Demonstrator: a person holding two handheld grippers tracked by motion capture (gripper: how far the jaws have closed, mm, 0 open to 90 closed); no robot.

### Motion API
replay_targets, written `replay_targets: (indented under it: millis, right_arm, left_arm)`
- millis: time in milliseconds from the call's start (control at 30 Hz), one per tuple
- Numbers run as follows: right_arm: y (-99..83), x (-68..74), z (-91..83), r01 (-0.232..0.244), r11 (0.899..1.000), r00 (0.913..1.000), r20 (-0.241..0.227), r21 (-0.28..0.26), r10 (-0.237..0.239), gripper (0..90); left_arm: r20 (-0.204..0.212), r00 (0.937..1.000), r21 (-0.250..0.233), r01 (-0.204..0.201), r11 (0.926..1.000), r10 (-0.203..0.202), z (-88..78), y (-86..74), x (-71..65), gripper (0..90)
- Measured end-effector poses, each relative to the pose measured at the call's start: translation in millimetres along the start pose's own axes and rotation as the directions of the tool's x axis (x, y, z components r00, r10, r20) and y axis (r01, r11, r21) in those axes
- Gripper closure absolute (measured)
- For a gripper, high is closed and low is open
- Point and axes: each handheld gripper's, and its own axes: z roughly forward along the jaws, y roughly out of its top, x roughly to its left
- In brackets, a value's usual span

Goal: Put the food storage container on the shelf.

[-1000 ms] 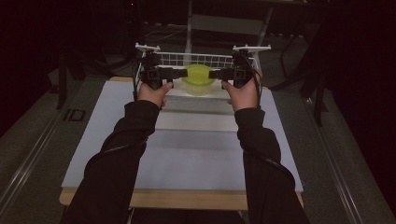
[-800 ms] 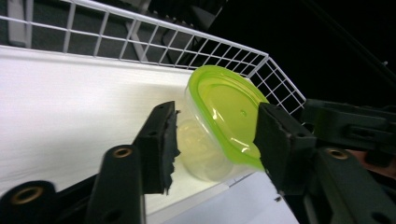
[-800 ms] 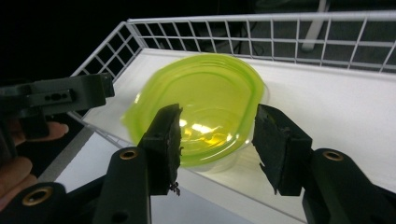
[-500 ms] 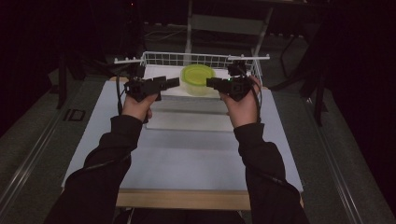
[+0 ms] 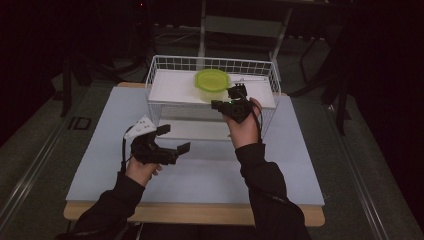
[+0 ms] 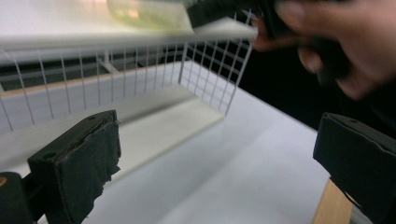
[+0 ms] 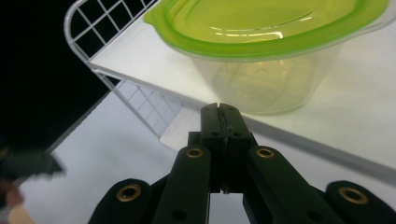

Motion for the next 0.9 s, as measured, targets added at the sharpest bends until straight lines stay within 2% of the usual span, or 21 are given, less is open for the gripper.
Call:
replay_targets:
  millis: [67, 200, 267, 367, 567, 633, 667, 733, 800, 833, 900]
  right_arm:
    - [1.4, -1.4, 5.3, -0.007, 1.0, 0.9999, 0.008, 0.01, 0.007, 90.0]
    - [5.6, -3.4, 9.9, -0.018, 1.0, 0.9996, 0.02, 0.001, 0.018, 89.9]
    - [8.3, -3.8, 12.4, -0.02, 1.0, 0.9995, 0.025, 0.003, 0.02, 89.8]
    - [12.1, -5.0, 15.4, -0.024, 1.0, 0.9992, 0.032, 0.001, 0.024, 89.0]
    - [14.4, -6.5, 18.9, -0.028, 1.0, 0.9987, 0.042, 0.006, 0.027, 85.5]
    - [13.7, -6.4, 18.5, -0.033, 0.999, 0.9988, 0.036, 0.011, 0.033, 85.4]
    - [12.2, -5.8, 17.3, -0.032, 0.999, 0.999, 0.033, 0.006, 0.031, 84.8]
    - [4.5, -1.4, 10.9, -0.018, 1.0, 0.9998, 0.005, -0.009, 0.018, 79.8]
    - [-1.4, 3.2, 4.9, 0.01, 1.0, 1.0, -0.002, -0.015, -0.01, 72.7]
    - [-1.4, 3.2, 4.9, 0.01, 1.0, 1.0, -0.002, -0.015, -0.01, 72.7]
    - [-9.2, 9.4, -4.5, 0.046, 0.998, 0.9982, -0.036, -0.036, -0.047, 56.6]
  left_arm:
    - [-0.001, 0.9999, 0.003, -0.016, 0.9999, 0.016, -1.1, -7.9, -3.7, 1.7]
    - [0.022, 0.9997, -0.001, -0.009, 1.0, 0.009, -3.9, -19.3, -9.4, 1.8]
    - [0.042, 0.9991, -0.002, 0.011, 0.9999, -0.011, -4.2, -23.4, -11.3, 1.8]
    - [0.051, 0.9987, -0.003, 0.006, 1.0, -0.005, -4.1, -27.3, -14.5, 1.8]
    - [0.073, 0.9972, -0.008, 0.021, 0.9998, -0.02, -1.5, -30.7, -17.8, 1.8]
    - [0.073, 0.9971, -0.005, 0.018, 0.9998, -0.017, -1.0, -31.1, -18.2, 1.8]
    - [0.07, 0.9975, -0.007, 0.003, 1.0, -0.002, -1.2, -32.1, -18.4, 1.8]
    - [0.059, 0.9982, -0.012, -0.011, 0.9999, 0.012, -2.4, -32.7, -17.9, 1.8]
    - [0.062, 0.9979, -0.026, -0.02, 0.9995, 0.021, -4.4, -32.8, -16.8, 1.8]
    - [0.062, 0.9979, -0.026, -0.02, 0.9995, 0.021, -4.4, -32.8, -16.8, 1.8]
    - [0.056, 0.9975, -0.038, -0.041, 0.9984, 0.043, -6.5, -32.8, -15.7, 1.8]
